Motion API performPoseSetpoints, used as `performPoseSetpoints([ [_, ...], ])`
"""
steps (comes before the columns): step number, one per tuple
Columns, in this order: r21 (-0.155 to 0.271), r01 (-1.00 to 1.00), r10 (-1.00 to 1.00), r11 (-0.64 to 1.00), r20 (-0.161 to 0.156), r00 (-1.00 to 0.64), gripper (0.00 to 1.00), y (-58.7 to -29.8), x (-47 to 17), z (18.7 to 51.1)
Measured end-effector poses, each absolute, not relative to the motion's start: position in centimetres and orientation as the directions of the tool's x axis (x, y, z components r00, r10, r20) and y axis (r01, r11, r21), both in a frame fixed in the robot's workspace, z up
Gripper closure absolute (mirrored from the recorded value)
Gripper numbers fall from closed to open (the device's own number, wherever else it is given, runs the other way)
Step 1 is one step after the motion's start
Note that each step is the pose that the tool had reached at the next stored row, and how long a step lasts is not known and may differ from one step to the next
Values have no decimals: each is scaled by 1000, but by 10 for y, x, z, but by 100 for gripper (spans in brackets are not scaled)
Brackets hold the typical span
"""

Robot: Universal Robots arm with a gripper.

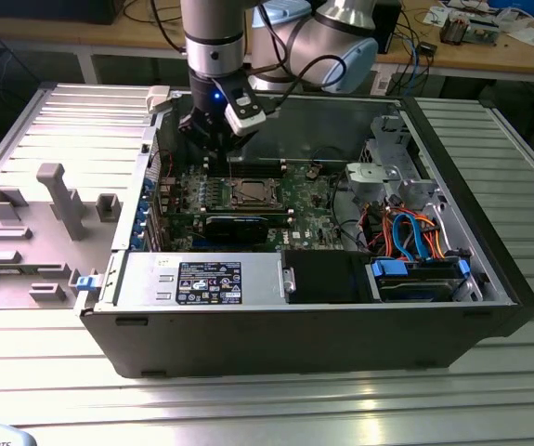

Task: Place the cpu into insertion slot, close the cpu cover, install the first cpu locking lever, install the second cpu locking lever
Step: 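Install the first cpu locking lever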

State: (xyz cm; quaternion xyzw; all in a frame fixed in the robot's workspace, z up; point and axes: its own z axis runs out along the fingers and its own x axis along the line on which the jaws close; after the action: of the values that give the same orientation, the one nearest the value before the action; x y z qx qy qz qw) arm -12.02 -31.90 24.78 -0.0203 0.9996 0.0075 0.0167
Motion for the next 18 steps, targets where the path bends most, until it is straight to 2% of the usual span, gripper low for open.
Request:
performPoseSetpoints([
  [18, 14, -46, -45, 999, -38, -998, 89, -308, -120, 256],
])
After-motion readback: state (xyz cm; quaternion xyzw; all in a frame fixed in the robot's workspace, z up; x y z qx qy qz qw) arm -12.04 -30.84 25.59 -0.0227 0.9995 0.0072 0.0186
